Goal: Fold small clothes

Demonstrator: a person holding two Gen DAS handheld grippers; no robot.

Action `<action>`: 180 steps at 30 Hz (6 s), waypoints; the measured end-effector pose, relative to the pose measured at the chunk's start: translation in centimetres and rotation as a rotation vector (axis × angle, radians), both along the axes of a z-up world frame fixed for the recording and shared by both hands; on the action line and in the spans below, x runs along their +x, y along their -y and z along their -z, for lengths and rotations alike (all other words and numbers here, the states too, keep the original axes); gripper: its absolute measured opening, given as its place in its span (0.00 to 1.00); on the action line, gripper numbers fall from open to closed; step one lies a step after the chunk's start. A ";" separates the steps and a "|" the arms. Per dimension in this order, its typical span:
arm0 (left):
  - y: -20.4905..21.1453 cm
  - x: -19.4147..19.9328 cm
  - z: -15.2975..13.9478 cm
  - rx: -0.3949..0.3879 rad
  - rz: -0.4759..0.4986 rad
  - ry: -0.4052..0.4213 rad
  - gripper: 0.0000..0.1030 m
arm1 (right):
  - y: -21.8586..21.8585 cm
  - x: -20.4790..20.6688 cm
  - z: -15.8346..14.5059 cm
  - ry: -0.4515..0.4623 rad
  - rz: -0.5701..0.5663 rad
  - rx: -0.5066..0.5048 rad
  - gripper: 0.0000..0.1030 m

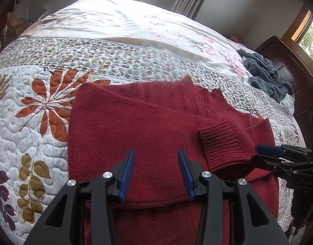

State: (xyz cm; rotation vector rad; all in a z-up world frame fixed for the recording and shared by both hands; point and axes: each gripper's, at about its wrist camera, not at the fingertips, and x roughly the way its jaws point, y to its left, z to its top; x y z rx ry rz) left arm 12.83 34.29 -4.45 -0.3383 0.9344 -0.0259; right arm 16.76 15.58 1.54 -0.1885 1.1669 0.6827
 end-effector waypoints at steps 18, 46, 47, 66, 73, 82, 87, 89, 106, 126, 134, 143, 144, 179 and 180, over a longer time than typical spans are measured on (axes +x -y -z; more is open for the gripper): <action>-1.4 1.3 3.6 -0.044 0.009 -0.059 0.42 | -5.5 -1.0 4.5 0.043 -0.183 -0.209 0.58; -0.4 1.1 2.1 -0.017 0.010 -0.014 0.44 | 19.9 2.7 6.0 -0.292 0.509 0.351 0.42; -0.1 1.1 1.8 -0.017 0.016 -0.007 0.45 | 19.6 3.1 6.3 -0.304 0.505 0.365 0.42; 1.7 1.8 3.4 0.052 0.059 -0.037 0.48 | 16.4 4.1 7.5 -0.312 0.472 0.220 0.09; 2.3 0.9 1.3 0.065 0.069 -0.006 0.48 | 16.4 2.5 3.6 -0.143 0.447 0.184 0.26; 4.9 1.1 1.7 0.056 0.093 -0.019 0.48 | 12.7 2.4 5.0 -0.167 0.356 0.136 0.26; 4.5 1.1 3.4 0.065 0.112 -0.032 0.48 | 13.6 2.2 7.6 -0.193 0.382 0.153 0.23; 4.7 1.1 3.6 0.074 0.114 -0.028 0.48 | 13.5 2.1 7.8 -0.184 0.380 0.149 0.23; -0.1 -14.8 -1.5 0.147 -0.004 -0.063 0.56 | 21.0 -12.1 0.7 -0.139 0.340 0.213 0.46; -0.3 -30.5 3.3 0.075 -0.003 -0.367 0.61 | 30.4 -28.8 6.3 -0.343 0.506 0.141 0.50; 2.4 -31.2 3.8 -0.098 0.039 -0.409 0.61 | 29.3 -29.1 7.1 -0.349 0.472 0.126 0.53; 2.6 -31.4 4.7 -0.134 0.048 -0.444 0.61 | 27.5 -29.6 6.2 -0.328 0.390 0.130 0.53; 2.7 -31.4 4.8 -0.137 0.050 -0.444 0.61 | 27.2 -29.6 6.3 -0.325 0.381 0.120 0.54; -5.4 -22.0 -2.3 -0.316 -0.036 -0.113 0.06 | 27.4 -14.8 2.1 -0.332 0.415 0.499 0.05; -5.6 -21.5 -2.0 -0.320 -0.045 -0.114 0.06 | 27.3 -13.9 2.5 -0.338 0.418 0.499 0.05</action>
